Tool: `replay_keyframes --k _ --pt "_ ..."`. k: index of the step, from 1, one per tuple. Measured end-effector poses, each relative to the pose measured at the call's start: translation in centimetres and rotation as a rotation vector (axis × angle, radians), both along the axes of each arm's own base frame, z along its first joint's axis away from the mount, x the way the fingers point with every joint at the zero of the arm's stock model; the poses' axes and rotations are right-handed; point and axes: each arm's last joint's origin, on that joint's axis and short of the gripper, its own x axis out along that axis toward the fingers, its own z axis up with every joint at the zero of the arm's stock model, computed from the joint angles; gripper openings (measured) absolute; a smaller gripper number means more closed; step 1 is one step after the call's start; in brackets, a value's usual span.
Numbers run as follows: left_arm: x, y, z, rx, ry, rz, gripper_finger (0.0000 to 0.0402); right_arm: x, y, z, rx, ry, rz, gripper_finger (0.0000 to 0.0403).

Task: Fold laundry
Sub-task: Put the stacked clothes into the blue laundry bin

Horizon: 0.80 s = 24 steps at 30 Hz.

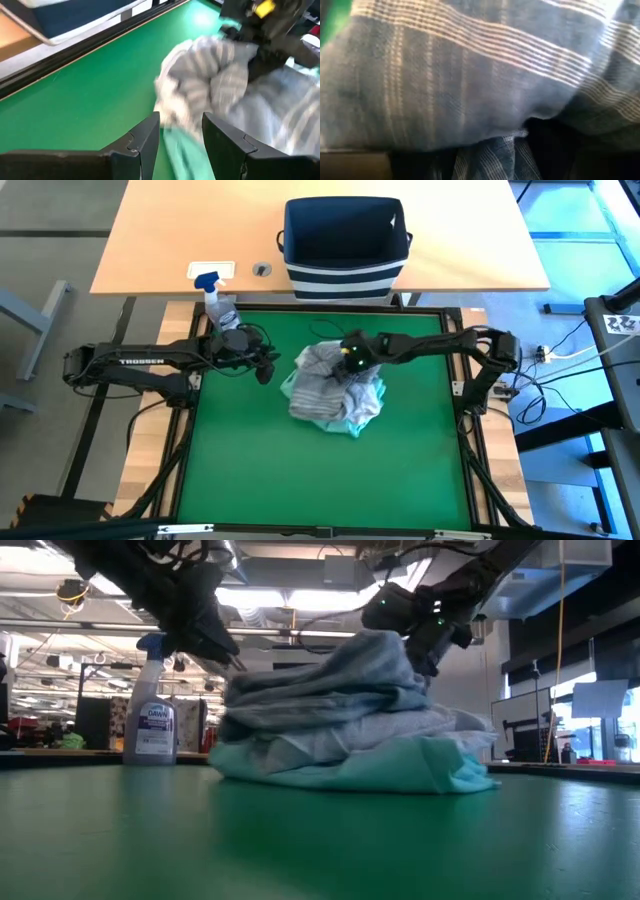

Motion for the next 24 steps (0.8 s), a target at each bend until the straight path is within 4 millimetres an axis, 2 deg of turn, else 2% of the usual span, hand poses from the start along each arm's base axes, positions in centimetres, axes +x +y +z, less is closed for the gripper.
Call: replay_keyframes --k 3,5,7,9,12,14,17,20,24 --pt "0.6 -0.2 0.7 0.005 -0.013 -0.014 0.0143 0.8 0.9 0.1 -0.013 -0.051 0.053 0.022" --pt "1.3 -0.4 1.4 0.008 -0.019 -0.025 0.0143 0.8 0.9 1.1 -0.027 -0.042 0.102 0.022" --pt "2.2 -0.6 2.3 0.02 -0.023 -0.031 0.0143 0.2 0.5 3.4 -0.054 -0.041 0.156 0.022" --pt "3.4 -0.9 3.0 0.037 -0.004 -0.038 0.0143 -0.5 0.0 6.7 -0.109 -0.066 0.201 0.022" --pt "5.6 -1.4 4.0 0.053 -0.004 -0.046 0.0143 -2.7 -0.5 11.3 -0.194 -0.059 0.247 0.022" --pt "7.2 -1.6 4.3 0.041 -0.004 -0.045 0.0143 -4.4 -0.7 13.5 -0.259 -0.031 0.242 0.022" --pt "9.5 -2.3 3.4 -0.001 0.024 -0.057 0.0143 -7.2 -1.3 15.4 -0.35 0.013 0.189 0.022" --pt "11.4 -3.4 1.9 -0.057 0.059 -0.082 0.0143 -8.9 -2.4 15.1 -0.394 0.081 0.137 0.022" --pt "12.9 -4.9 -0.9 -0.139 0.124 -0.099 0.0143 -9.2 -3.8 11.9 -0.346 0.083 0.147 0.022"
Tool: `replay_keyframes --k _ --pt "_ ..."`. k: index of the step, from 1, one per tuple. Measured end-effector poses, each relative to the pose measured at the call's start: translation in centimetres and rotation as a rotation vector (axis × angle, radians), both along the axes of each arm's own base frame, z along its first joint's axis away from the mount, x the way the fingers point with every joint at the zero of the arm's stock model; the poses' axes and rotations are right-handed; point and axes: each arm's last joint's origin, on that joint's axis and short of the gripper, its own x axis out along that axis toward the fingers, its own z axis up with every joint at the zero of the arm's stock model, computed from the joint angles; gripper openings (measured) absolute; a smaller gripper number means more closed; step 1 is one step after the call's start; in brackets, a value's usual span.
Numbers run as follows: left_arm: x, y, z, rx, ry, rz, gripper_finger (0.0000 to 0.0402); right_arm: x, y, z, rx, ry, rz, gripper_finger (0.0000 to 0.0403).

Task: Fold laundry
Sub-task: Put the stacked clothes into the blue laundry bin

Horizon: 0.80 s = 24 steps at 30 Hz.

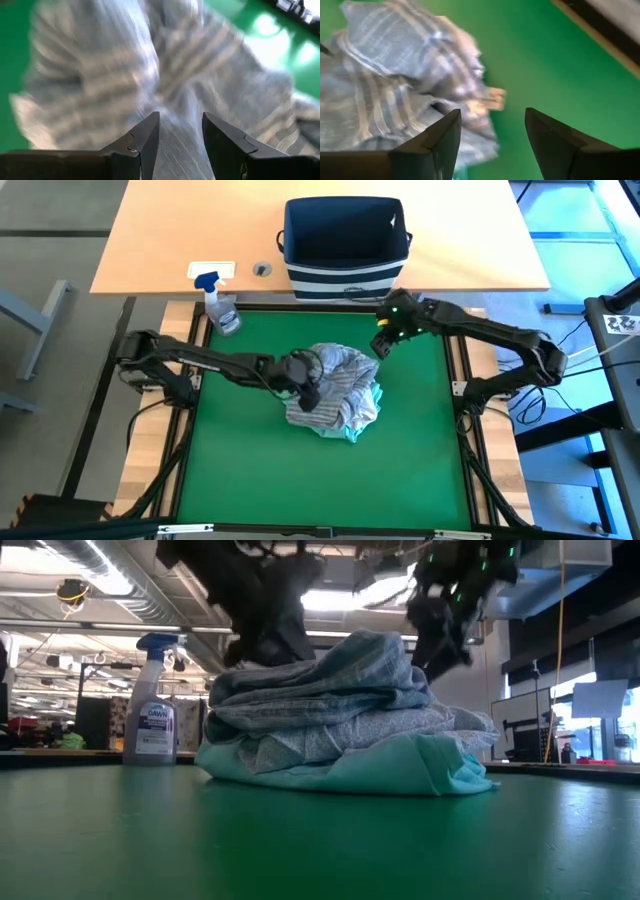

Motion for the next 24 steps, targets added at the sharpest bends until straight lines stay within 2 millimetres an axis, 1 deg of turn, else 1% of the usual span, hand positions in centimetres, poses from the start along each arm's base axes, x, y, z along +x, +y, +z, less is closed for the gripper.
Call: replay_keyframes --k 4,7,9,11,13,16,18,20,22,24 --pt "1.0 -0.9 -2.5 -0.028 0.07 -0.008 0.0143 1.2 -0.7 -4.7 0.088 -0.068 0.052 0.022" --pt "1.4 -1.0 -4.3 -0.002 0.144 -0.037 0.0143 2.2 -0.3 -7.7 0.116 -0.086 0.072 0.022" --pt "1.5 -0.8 -5.2 0.044 0.209 -0.083 0.0143 2.5 0.3 -9.5 0.148 -0.046 0.08 0.022" --pt "1.3 -0.2 -5.7 0.107 0.276 -0.152 0.0143 2.8 1.5 -10.8 0.176 -0.004 0.108 0.022" --pt "1.0 0.5 -5.9 0.185 0.356 -0.247 0.0143 3.1 3.1 -11.4 0.212 0.013 0.141 0.022" --pt "0.4 2.1 -5.9 0.313 0.467 -0.402 0.0143 3.4 6.0 -12.1 0.302 0.05 0.148 0.022" --pt "0.2 3.2 -5.9 0.392 0.522 -0.494 0.0143 4.0 7.8 -12.0 0.338 0.034 0.162 0.022" --pt "0.0 4.2 -5.9 0.456 0.566 -0.573 0.0143 4.7 9.4 -11.7 0.327 -0.014 0.196 0.022" --pt "0.0 4.8 -5.7 0.479 0.597 -0.609 0.0143 5.1 10.1 -11.3 0.278 -0.018 0.193 0.022" --pt "-0.2 4.9 -4.5 0.472 0.626 -0.609 0.0143 4.6 9.9 -10.5 0.263 0.019 0.172 0.022"
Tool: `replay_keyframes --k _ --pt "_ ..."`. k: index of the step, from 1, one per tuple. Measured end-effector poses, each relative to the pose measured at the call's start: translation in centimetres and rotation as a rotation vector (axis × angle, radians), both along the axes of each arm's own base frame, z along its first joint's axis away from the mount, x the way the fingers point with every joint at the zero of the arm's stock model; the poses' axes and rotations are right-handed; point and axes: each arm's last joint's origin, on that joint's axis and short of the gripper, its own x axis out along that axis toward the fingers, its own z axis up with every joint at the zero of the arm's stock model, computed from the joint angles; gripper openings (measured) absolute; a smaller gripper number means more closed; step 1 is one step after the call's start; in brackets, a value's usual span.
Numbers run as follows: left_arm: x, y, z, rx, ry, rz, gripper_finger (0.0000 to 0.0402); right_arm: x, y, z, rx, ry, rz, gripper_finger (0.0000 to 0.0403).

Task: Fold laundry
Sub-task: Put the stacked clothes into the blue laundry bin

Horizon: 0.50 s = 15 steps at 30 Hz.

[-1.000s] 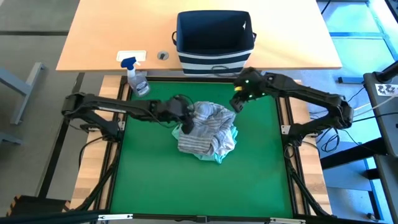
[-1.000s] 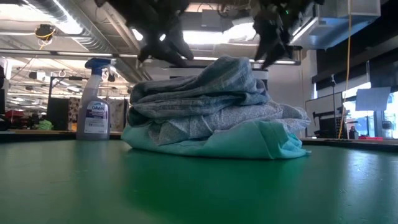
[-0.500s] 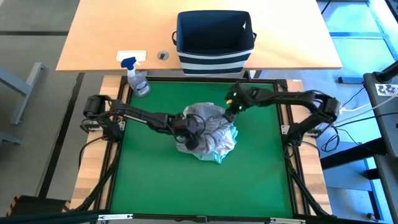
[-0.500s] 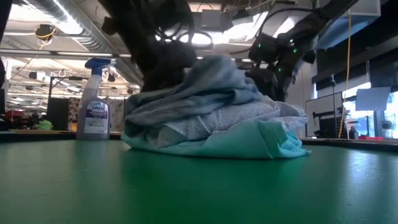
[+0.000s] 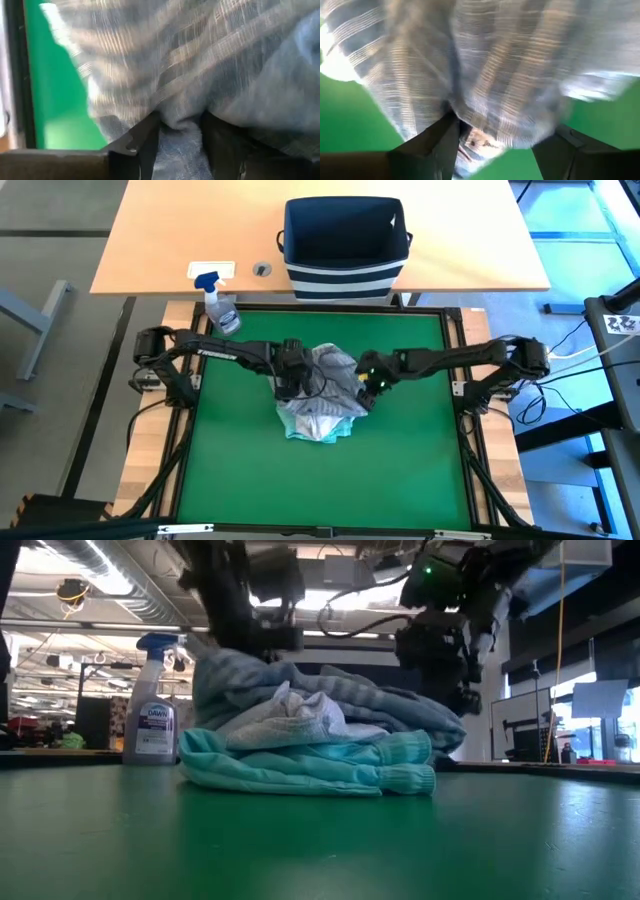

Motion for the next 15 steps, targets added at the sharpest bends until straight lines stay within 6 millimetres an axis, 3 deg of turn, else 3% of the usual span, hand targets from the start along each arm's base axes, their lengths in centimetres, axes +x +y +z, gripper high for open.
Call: replay_keyframes --k 4,8,11,15 --pt "-0.3 -0.7 4.1 -0.013 -0.02 0.067 0.0143 -1.7 -0.7 3.0 -0.021 0.077 0.012 0.022" --pt "-0.1 -2.0 8.9 -0.092 -0.208 0.169 0.0143 -3.6 -0.7 6.5 -0.074 0.06 0.041 0.022" --pt "0.5 -2.6 10.4 -0.144 -0.334 0.219 0.0143 -4.4 -0.9 8.1 -0.188 -0.001 -0.021 0.022" --pt "1.3 -3.1 10.5 -0.178 -0.41 0.23 0.0143 -4.6 -1.2 9.3 -0.262 -0.087 -0.094 0.022"
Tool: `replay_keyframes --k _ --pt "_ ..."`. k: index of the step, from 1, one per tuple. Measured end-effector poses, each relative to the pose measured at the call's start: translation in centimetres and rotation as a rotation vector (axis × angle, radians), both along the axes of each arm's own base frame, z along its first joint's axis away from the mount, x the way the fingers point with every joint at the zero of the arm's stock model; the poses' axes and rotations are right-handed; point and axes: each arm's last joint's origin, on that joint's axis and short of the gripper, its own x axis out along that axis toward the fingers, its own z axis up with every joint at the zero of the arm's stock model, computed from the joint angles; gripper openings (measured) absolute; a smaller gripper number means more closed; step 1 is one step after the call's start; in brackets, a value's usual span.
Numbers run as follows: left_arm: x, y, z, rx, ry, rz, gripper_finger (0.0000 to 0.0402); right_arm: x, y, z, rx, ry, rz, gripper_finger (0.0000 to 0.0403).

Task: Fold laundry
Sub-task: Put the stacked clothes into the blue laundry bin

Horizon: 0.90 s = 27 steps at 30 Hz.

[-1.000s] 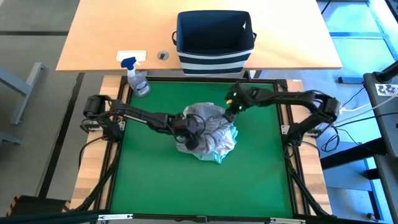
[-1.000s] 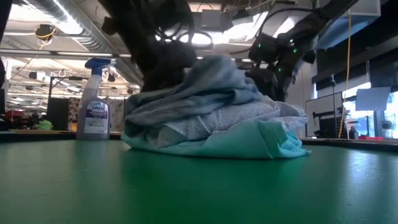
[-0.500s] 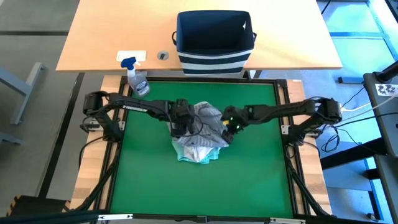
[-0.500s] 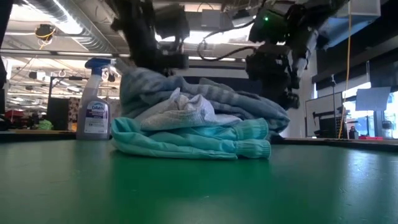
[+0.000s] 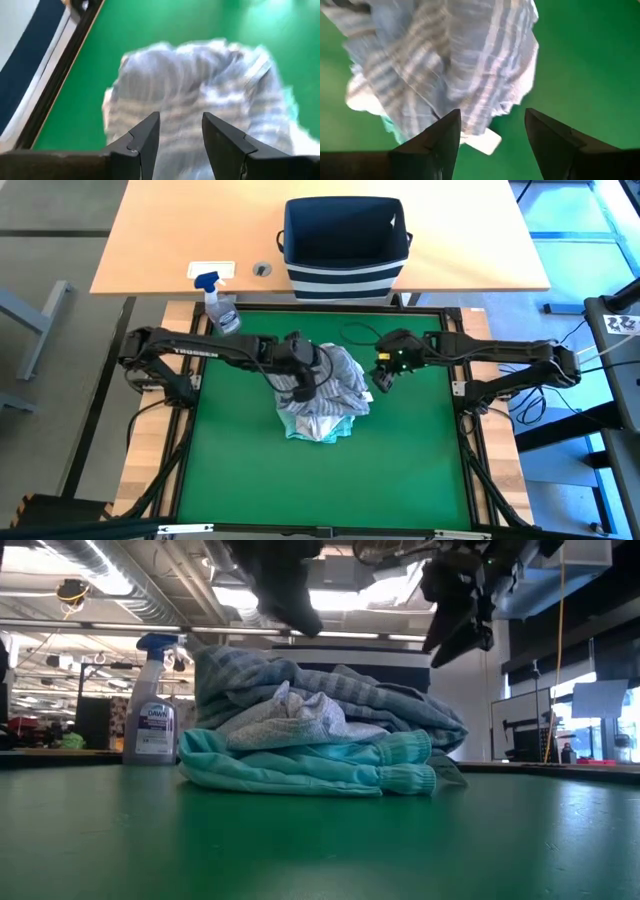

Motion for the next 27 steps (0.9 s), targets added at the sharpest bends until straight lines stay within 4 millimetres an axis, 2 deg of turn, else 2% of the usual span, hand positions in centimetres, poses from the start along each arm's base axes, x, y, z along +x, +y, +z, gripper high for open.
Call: replay_keyframes --k 4,7,10,13,15,21,27 --pt "0.8 0.0 -1.3 -0.014 -0.011 -0.009 0.0143 0.4 0.1 0.3 0.044 -0.051 0.005 0.0222" --pt "1.2 0.1 -2.1 -0.038 -0.014 -0.027 0.0143 0.6 0.1 -0.1 0.111 -0.035 -0.039 0.0242" --pt "1.6 0.6 -3.8 -0.044 0.028 -0.022 0.0143 1.0 0.1 -0.8 0.159 -0.01 -0.089 0.0295" --pt "1.9 1.3 -5.6 -0.047 0.061 -0.004 0.0143 1.6 0.0 -1.7 0.193 0.025 -0.135 0.0369" --pt "1.9 1.7 -6.7 -0.044 0.083 -0.01 0.0143 2.3 -0.2 -2.7 0.203 0.055 -0.176 0.039" --pt "1.5 1.7 -10.2 -0.027 0.144 -0.091 0.0143 4.8 -0.5 -5.4 0.272 0.069 -0.229 0.0358" --pt "0.6 1.5 -13.3 -0.049 0.159 -0.111 0.0143 6.7 -0.7 -7.9 0.321 0.075 -0.269 0.0383"
